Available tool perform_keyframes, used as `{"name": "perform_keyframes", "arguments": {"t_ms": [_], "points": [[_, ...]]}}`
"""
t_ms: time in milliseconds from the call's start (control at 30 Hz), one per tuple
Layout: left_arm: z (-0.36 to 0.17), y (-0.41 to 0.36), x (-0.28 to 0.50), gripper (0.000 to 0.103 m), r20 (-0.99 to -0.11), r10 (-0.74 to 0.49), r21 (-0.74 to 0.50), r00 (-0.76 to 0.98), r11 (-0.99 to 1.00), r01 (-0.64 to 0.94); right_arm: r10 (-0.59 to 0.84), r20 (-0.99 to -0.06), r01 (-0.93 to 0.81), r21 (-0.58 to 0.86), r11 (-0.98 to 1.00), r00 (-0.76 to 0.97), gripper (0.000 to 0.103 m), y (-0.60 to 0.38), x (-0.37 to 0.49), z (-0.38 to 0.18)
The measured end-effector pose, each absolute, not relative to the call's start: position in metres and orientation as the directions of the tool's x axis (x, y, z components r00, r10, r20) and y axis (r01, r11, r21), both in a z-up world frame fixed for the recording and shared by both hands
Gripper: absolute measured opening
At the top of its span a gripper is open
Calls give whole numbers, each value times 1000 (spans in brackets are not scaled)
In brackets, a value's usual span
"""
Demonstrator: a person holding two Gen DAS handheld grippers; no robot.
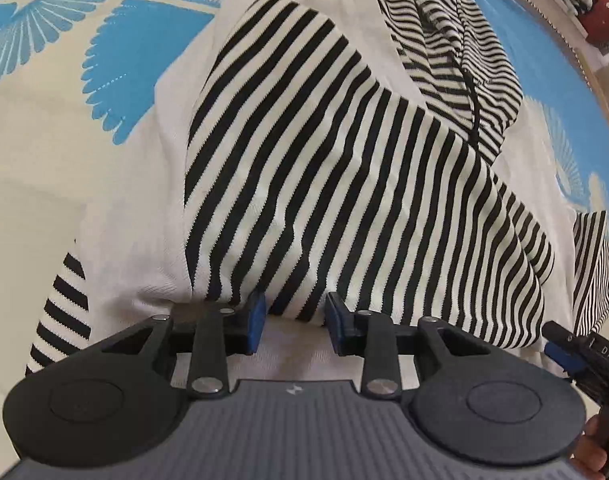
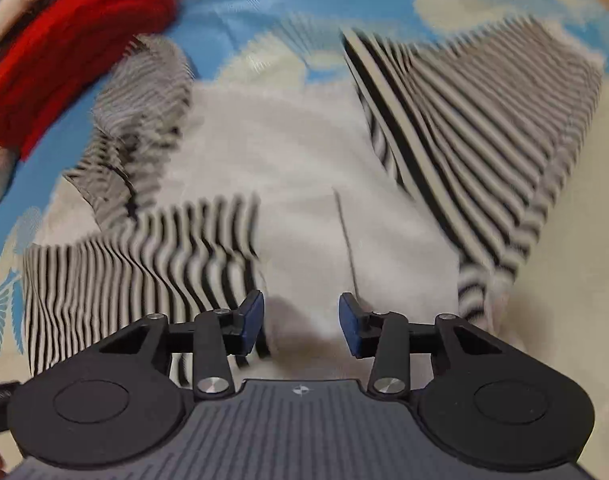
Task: Fold small clothes
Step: 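Grasp the white cuff of the other striped sleeve with the right tool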
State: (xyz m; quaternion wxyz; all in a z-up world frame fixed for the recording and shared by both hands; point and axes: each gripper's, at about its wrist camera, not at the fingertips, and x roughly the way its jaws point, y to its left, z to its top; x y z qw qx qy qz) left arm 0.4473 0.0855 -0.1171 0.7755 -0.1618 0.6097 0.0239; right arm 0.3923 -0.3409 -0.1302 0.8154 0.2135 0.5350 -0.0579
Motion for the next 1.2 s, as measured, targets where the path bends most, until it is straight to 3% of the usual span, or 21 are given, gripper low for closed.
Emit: {"name": "perform_keyframes", "arguments": {"t_ms": [567, 600, 700, 1200], "points": [[-70, 52, 446, 39, -909, -106, -165, 403, 979, -115, 38, -847, 364, 267, 892, 530, 43, -375, 378, -92], [-69, 51, 446, 39, -908, -105, -163, 405, 980, -111, 28, -844, 377, 269, 886, 536, 39, -380, 377, -89], [-68, 49, 447, 39, -907, -109, -166, 407, 980, -106, 37, -820, 393, 312, 865, 571, 3, -396, 373, -85], [-63, 61, 445, 39, -898, -51, -109, 438, 988, -109, -62, -769, 491, 341, 802, 636, 10, -479, 375, -82]]}}
